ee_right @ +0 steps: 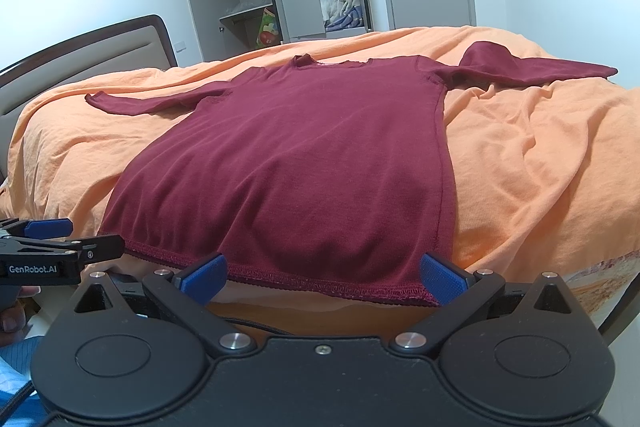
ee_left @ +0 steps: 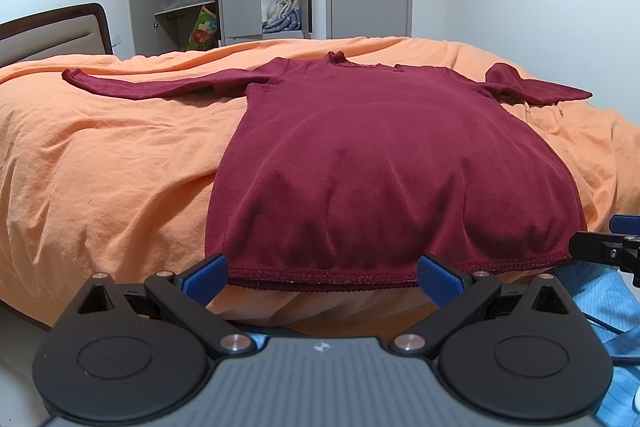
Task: Fold small clothes
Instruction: 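Move the right tool toward the sleeve cuff while the left tool hovers over the collar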
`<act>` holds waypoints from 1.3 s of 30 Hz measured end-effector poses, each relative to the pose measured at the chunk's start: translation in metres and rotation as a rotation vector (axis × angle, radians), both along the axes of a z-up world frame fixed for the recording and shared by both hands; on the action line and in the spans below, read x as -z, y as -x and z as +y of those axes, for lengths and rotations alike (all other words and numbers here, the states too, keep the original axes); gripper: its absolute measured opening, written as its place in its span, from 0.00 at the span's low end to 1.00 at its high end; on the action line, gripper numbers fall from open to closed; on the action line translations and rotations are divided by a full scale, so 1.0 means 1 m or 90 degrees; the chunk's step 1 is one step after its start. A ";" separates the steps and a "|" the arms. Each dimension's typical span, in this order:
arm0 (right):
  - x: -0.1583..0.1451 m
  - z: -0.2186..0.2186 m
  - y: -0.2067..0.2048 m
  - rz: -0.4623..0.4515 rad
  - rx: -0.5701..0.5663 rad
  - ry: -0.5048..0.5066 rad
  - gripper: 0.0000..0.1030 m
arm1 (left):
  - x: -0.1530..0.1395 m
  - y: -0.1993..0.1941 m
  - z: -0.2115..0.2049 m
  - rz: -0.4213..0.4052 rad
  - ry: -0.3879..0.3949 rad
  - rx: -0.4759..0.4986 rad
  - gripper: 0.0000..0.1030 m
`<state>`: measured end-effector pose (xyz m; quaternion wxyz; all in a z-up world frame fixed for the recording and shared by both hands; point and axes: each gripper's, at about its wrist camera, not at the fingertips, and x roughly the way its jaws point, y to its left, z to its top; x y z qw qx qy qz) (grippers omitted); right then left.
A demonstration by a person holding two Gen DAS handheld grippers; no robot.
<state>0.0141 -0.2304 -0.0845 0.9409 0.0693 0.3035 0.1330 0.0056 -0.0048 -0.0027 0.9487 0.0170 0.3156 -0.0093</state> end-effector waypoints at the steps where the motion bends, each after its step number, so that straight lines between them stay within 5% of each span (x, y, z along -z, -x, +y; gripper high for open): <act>1: -0.001 0.000 -0.002 0.001 -0.003 -0.001 1.00 | 0.000 -0.002 0.000 0.002 -0.001 0.002 1.00; 23: -0.035 -0.024 -0.117 -0.069 0.065 0.088 1.00 | -0.050 -0.161 -0.043 -0.054 -0.057 0.009 1.00; 39: -0.014 -0.079 -0.232 -0.030 0.146 0.094 1.00 | -0.026 -0.295 -0.081 -0.020 -0.024 -0.010 1.00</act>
